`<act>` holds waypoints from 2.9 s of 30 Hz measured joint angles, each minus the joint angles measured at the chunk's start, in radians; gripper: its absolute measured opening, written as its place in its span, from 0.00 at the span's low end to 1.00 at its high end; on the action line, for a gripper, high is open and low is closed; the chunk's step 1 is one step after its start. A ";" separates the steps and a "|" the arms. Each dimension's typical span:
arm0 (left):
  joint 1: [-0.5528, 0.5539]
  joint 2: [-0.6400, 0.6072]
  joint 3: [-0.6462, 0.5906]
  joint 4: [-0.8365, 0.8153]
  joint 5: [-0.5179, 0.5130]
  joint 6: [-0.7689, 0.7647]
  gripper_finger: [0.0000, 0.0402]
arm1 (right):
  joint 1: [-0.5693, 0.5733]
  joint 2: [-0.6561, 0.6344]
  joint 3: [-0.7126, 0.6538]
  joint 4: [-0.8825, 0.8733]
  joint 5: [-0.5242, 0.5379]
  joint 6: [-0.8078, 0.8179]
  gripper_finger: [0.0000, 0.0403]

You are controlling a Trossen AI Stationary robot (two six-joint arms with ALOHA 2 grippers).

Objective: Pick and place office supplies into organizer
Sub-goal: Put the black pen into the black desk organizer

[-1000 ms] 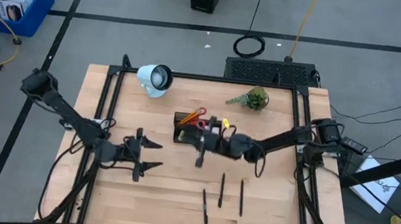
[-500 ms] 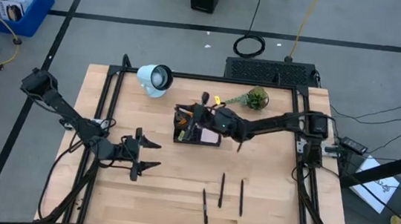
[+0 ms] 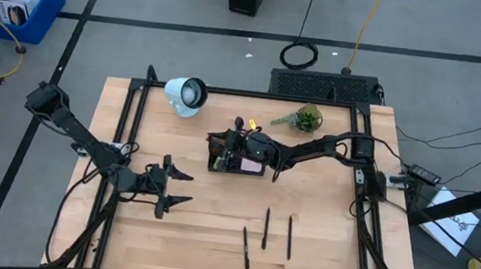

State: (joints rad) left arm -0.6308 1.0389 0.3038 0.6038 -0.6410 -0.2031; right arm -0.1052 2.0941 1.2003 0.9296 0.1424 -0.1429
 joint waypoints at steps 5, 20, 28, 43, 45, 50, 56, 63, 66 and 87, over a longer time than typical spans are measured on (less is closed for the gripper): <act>0.000 0.000 0.000 0.000 0.013 -0.001 0.71 | 0.011 -0.002 0.000 0.013 0.013 -0.017 0.34; -0.012 0.001 0.001 -0.032 0.016 0.008 0.70 | 0.329 -0.095 -0.001 0.029 -0.053 -0.121 0.52; -0.013 0.001 0.001 -0.023 0.016 -0.001 0.69 | 0.493 -0.098 -0.001 0.121 -0.080 0.123 0.51; -0.013 0.001 0.001 -0.031 0.015 -0.019 0.69 | 0.630 -0.109 -0.001 0.110 0.140 0.170 0.50; -0.013 0.001 0.001 -0.032 0.015 -0.019 0.69 | 0.645 -0.130 0.014 -0.053 0.392 0.129 0.50; -0.012 0.001 0.001 -0.056 0.015 -0.019 0.69 | 0.707 -0.177 0.096 -0.407 0.849 0.151 0.49; -0.012 0.001 0.001 -0.061 0.011 -0.015 0.69 | 0.817 -0.202 0.162 -0.718 1.134 0.320 0.49; -0.012 0.001 0.001 -0.062 0.012 -0.029 0.69 | 0.962 -0.208 0.163 -0.776 1.358 0.484 0.49; -0.012 0.001 0.001 -0.062 0.012 -0.036 0.69 | 1.012 -0.208 0.163 -0.766 1.378 0.562 0.49; -0.012 0.002 0.001 -0.060 0.011 -0.065 0.69 | 1.060 -0.190 0.021 -0.985 0.851 1.380 0.35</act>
State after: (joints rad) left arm -0.6426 1.0409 0.3046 0.5438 -0.6296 -0.2684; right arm 0.9544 1.9043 1.2217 -0.0554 0.9932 1.2370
